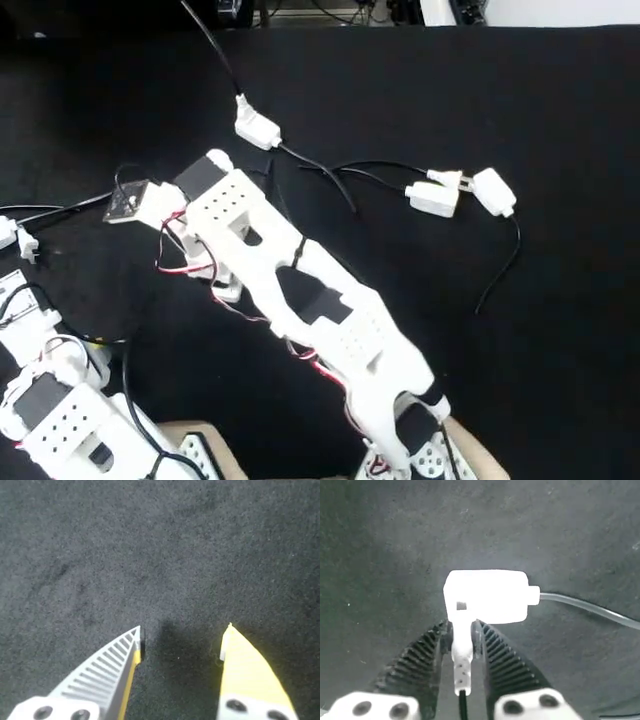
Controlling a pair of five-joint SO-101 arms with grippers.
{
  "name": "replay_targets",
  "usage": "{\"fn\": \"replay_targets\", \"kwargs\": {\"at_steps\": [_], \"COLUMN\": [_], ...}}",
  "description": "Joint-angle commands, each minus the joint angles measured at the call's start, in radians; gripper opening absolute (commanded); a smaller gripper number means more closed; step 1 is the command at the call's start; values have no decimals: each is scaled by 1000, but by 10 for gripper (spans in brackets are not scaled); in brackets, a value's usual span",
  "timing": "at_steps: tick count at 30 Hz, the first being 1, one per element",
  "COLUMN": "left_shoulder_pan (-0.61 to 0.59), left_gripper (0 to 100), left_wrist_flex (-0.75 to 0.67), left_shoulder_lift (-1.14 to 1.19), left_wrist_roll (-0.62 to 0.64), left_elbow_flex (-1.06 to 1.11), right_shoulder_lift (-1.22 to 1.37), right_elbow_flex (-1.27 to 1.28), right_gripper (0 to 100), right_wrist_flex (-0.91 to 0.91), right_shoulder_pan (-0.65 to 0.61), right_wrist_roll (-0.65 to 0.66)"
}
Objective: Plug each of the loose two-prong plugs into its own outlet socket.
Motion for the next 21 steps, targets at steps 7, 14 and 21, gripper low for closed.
{"fn": "replay_targets", "kwargs": {"at_steps": [7,14,21], "left_shoulder_pan": [8,12,10], "left_gripper": [260,260,260], "left_wrist_flex": [-15,-15,-12], "left_shoulder_lift": [-8,-8,-8], "left_wrist_roll": [-3,-2,-2], "left_elbow_flex": [-12,-13,-13], "right_shoulder_lift": [-7,-1,104], "right_elbow_flex": [36,-12,-18], "right_gripper": [11,11,11], "right_wrist_flex": [25,20,18], "right_shoulder_pan": [20,-20,-52], "right_wrist_roll": [-15,-15,-11]}}
